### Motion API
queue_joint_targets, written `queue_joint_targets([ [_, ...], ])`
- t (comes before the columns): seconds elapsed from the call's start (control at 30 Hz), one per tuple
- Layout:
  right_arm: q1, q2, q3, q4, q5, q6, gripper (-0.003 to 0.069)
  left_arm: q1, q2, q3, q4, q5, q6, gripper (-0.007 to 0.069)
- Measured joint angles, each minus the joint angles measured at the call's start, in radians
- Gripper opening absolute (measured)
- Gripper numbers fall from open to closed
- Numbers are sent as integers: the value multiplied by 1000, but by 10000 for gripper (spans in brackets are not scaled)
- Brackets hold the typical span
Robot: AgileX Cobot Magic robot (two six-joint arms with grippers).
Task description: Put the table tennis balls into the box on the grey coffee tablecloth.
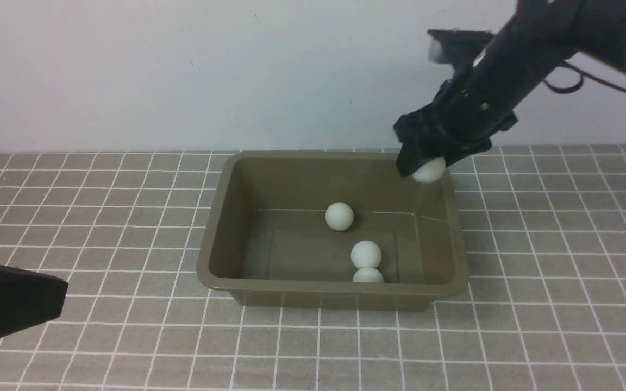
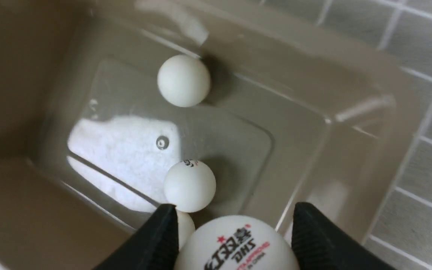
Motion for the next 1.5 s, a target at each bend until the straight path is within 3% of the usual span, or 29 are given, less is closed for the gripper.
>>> queue_joint_targets([
  [0.1,33,9,2,-66,-17,47,517,0,-5,0,1,-2,0,-5],
  [0.13,43,9,2,-106,-18,64,605,0,-5,0,1,-4,0,-5],
  [0.3,47,-30,4,-171,29,75,679,0,-5,0,7,-4,0,-5],
  [0.4,48,-112,6,-203,50,78,611,0,-5,0,20,-5,0,-5],
  [0.47,48,-199,6,-223,55,88,507,0,-5,0,28,-5,0,-5],
  [0.5,48,-210,6,-225,55,88,493,0,-5,0,29,-5,0,-5],
  [0.53,48,-334,8,-231,57,107,334,0,-5,0,30,-5,0,-5],
  [0.57,48,-348,10,-231,57,108,317,0,-5,0,30,-5,0,-5],
  [0.63,48,-541,53,-232,48,134,105,0,-5,0,30,-5,1,-5],
  [0.73,48,-780,178,-234,-41,156,15,0,-5,0,30,-10,1,-5],
  [0.83,48,-971,319,-234,-173,170,-5,0,-5,0,30,-20,2,-5],
  [1.07,48,-1722,1025,-253,-738,182,-13,0,-5,0,23,-104,2,-5],
  [1.3,48,-1995,1296,-264,-843,258,-13,0,-6,0,21,-182,11,-5],
  [1.5,48,-2031,1343,-263,-929,277,-13,0,-174,77,6,-286,65,-5],
])
